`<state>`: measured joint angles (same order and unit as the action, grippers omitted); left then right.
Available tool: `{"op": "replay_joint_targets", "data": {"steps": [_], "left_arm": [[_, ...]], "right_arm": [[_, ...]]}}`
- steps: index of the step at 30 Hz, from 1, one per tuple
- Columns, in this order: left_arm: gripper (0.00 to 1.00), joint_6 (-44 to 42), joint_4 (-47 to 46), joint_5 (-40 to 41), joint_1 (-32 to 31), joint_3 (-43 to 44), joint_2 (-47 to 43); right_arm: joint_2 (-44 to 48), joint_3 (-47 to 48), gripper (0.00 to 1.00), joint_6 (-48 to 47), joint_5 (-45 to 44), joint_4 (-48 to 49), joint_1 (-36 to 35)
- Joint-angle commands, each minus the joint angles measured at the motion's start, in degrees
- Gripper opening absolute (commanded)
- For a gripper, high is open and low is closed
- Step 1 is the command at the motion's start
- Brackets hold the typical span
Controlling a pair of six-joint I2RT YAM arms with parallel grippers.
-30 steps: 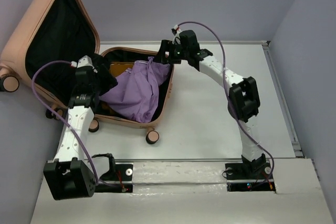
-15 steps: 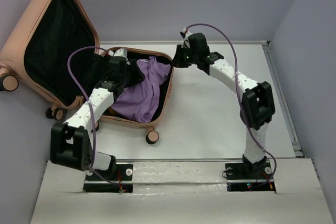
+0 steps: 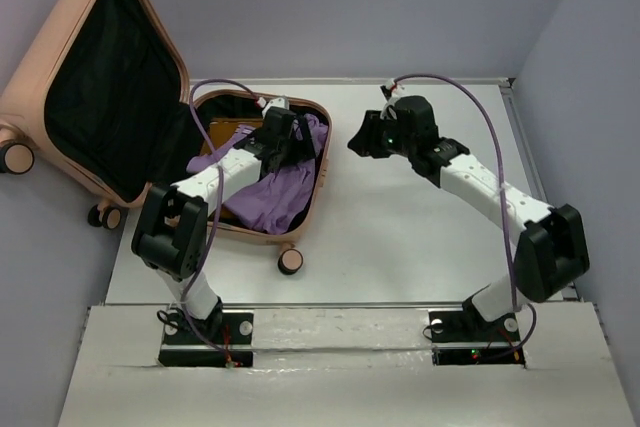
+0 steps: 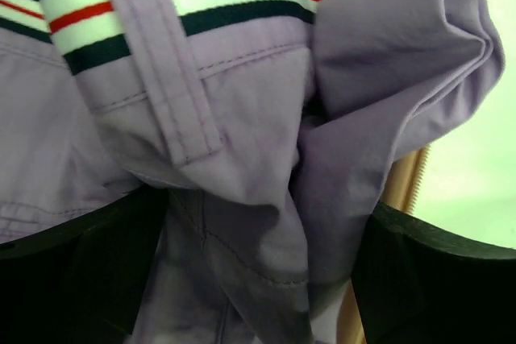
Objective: Pack the luggage
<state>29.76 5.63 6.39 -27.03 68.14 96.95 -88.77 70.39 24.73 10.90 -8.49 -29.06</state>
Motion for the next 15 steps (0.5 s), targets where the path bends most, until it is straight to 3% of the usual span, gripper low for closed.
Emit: {"op": "replay_joint_targets", "data": {"steps": [1, 5, 12, 15], "left_arm": [[0.99, 0.5, 1.8, 12.1, 3.6, 3.2, -3.1], [0.99, -1.1, 5.2, 12.5, 5.9, 7.6, -4.0], [0.99, -4.4, 10.8, 13.3, 6.4, 17.1, -10.6], [0.99, -5.6, 18.1, 12.3, 6.6, 20.8, -13.6]], "right_arm": [[10.8, -5.2, 0.57, 0.3, -1.2, 4.1, -0.4], [16.9, -10.6, 0.71, 1.2, 0.1, 4.1, -0.4], [23.8, -19.0, 0.69, 1.9, 1.1, 4.8, -0.4], [26.4, -23.1, 0.68, 2.9, 1.8, 6.6, -0.4]]}}
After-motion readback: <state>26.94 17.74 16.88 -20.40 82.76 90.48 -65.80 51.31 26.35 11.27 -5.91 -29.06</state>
